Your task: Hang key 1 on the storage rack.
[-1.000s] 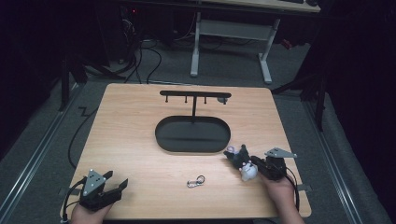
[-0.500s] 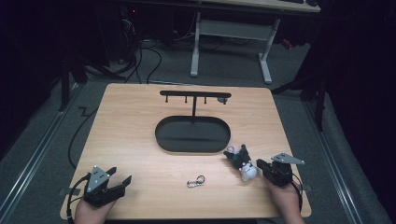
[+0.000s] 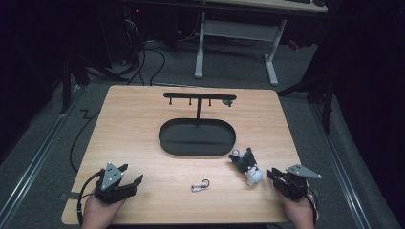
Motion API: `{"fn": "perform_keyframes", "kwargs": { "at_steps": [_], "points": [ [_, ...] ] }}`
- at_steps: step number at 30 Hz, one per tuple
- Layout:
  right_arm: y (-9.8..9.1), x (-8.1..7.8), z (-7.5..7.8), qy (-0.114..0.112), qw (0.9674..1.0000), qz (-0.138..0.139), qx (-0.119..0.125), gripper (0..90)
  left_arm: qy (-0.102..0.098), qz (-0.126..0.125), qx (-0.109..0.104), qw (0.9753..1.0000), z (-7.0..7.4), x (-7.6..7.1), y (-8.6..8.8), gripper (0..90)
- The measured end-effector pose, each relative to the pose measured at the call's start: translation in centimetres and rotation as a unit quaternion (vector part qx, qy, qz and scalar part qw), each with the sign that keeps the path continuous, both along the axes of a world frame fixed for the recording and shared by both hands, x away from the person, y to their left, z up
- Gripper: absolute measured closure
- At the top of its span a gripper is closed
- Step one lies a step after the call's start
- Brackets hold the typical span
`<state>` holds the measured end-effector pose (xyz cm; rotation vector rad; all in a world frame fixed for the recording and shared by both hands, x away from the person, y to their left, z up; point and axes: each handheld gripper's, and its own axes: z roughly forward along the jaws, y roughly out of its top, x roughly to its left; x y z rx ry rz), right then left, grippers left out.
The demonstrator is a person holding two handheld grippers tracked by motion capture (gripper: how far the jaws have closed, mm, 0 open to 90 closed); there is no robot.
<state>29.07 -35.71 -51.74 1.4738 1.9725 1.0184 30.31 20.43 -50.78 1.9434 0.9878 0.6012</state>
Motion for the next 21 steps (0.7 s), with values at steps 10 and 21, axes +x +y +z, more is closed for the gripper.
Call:
{"fn": "perform_keyframes", "kwargs": {
  "at_steps": [10, 21],
  "points": [
    [1.4, -0.6, 0.4, 0.024, 0.9993, -0.027, -0.012, 56.6, 0.023, -0.005, -0.034, 0.9992, -1.2, 0.2, 1.2, 32.6],
    [2.2, 0.0, 1.9, 0.093, 0.9937, -0.041, -0.048, 45.6, 0.022, -0.037, -0.040, 0.9983, -0.8, -0.1, 1.0, 31.8]
  ]
}}
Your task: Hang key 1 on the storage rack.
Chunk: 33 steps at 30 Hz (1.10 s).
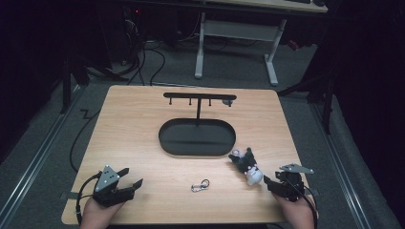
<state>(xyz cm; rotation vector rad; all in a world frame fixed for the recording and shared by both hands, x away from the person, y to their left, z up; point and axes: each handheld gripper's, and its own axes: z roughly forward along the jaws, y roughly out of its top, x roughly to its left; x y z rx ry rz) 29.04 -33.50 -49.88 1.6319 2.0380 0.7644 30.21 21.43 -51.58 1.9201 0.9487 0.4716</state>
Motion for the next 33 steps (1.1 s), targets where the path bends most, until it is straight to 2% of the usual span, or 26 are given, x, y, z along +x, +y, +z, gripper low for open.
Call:
{"fn": "perform_keyframes", "kwargs": {
  "at_steps": [3, 6, 10, 16, 20, 23, 27, 29, 33],
  "points": [
    [0.1, 0.3, 0.2, 0.011, 0.9999, 0.005, -0.004, 45.1, -0.003, 0.001, -0.002, 1.0000, 0.1, -0.1, 0.0, 31.9],
    [0.1, 0.9, 0.4, 0.041, 0.9990, 0.015, -0.005, 43.5, -0.008, 0.000, -0.004, 1.0000, 0.4, -0.3, 0.0, 32.0],
    [0.1, 1.1, 0.5, 0.056, 0.9982, 0.021, -0.008, 42.6, -0.010, 0.001, -0.006, 0.9999, 0.4, -0.3, 0.1, 32.0],
    [-0.2, 1.4, 0.6, 0.095, 0.9942, 0.038, -0.034, 40.9, -0.011, 0.001, -0.004, 0.9999, 0.2, -0.3, 0.0, 32.0],
    [-0.3, 1.5, 1.0, 0.108, 0.9924, 0.045, -0.037, 40.2, -0.010, -0.006, 0.000, 0.9999, 0.2, -0.3, -0.2, 31.9],
    [-0.1, 1.6, 1.2, 0.134, 0.9889, 0.052, -0.037, 38.6, -0.013, -0.013, 0.006, 0.9998, 0.1, -0.3, -0.4, 31.9],
    [0.7, 1.7, 1.3, 0.153, 0.9844, 0.072, -0.048, 37.9, -0.014, -0.017, 0.008, 0.9997, 0.0, -0.3, -0.6, 31.9],
    [1.2, 1.9, 1.3, 0.166, 0.9803, 0.087, -0.063, 37.1, -0.015, -0.018, 0.012, 0.9997, -0.1, -0.3, -0.6, 31.9],
    [1.8, 2.5, 1.6, 0.192, 0.9742, 0.098, -0.067, 34.6, -0.016, -0.019, 0.015, 0.9996, -0.1, -0.3, -0.6, 31.9]
  ]
}}
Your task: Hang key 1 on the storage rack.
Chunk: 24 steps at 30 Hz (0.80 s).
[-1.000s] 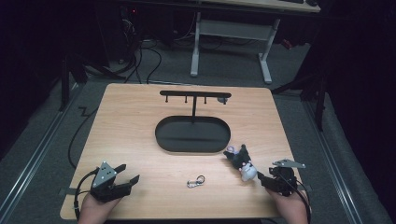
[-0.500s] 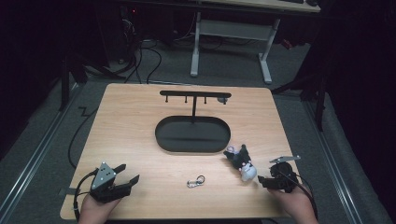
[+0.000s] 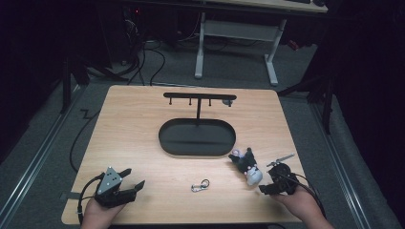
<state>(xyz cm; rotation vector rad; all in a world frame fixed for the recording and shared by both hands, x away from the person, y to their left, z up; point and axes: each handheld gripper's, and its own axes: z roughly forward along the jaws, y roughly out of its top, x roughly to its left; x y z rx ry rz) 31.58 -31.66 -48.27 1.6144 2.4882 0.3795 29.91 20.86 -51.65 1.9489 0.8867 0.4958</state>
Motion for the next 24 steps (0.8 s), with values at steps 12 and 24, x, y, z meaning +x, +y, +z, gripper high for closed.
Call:
{"fn": "perform_keyframes", "kwargs": {
  "at_steps": [12, 24],
  "points": [
    [2.6, 1.5, 1.6, 0.051, 0.9982, 0.029, -0.011, 17.1, -0.003, -0.008, 0.009, 0.9999, 0.0, -0.1, -0.1, 32.0],
    [4.1, 4.3, 2.2, 0.057, 0.9982, 0.016, 0.009, 9.4, -0.006, -0.017, 0.016, 0.9997, 0.0, -0.3, -0.3, 32.0]
  ]
}}
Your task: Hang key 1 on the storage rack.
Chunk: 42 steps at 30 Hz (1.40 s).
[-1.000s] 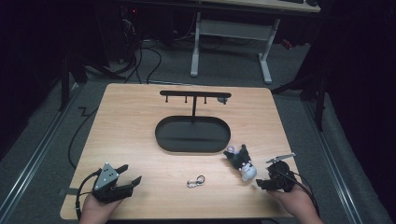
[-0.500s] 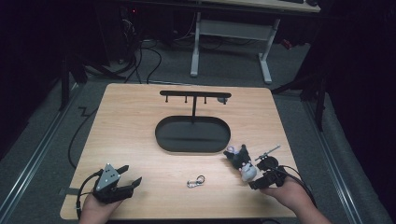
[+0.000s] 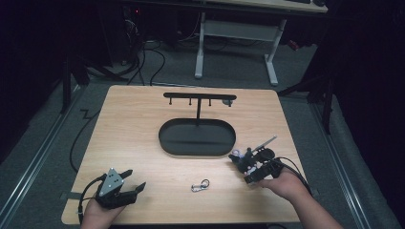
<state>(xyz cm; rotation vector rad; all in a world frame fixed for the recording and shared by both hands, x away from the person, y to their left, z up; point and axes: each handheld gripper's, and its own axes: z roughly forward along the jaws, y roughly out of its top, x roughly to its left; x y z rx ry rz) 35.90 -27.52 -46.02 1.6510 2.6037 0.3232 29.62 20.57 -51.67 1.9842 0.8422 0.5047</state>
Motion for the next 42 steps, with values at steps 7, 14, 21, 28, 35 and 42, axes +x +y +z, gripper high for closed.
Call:
{"fn": "perform_keyframes", "kwargs": {
  "at_steps": [7, 14, 21, 28, 35, 42],
  "points": [
    [0.6, 1.3, -1.3, 0.015, 0.9998, -0.007, 0.013, 17.3, -0.003, -0.001, -0.001, 1.0000, 0.1, -0.1, 0.1, 32.0],
    [0.2, 1.5, -1.9, 0.014, 0.9999, -0.009, 0.001, 35.7, -0.003, -0.002, 0.001, 1.0000, 0.0, -0.1, 0.0, 32.1],
    [0.3, 1.1, -2.5, 0.007, 1.0000, -0.006, -0.001, 38.8, -0.004, -0.004, 0.003, 1.0000, 0.0, -0.2, -0.2, 32.1],
    [0.1, 1.1, -2.4, -0.003, 1.0000, -0.008, 0.000, 47.1, -0.003, -0.007, 0.004, 1.0000, 0.0, -0.2, -0.3, 32.1],
    [0.0, 0.7, -0.6, -0.008, 0.9999, 0.000, 0.010, 48.4, -0.004, -0.005, 0.004, 1.0000, 0.0, -0.2, -0.2, 32.1],
    [0.0, 0.0, 1.4, -0.010, 0.9996, 0.006, 0.025, 48.5, -0.007, -0.001, 0.004, 1.0000, 0.0, -0.2, -0.2, 32.1]
  ]
}}
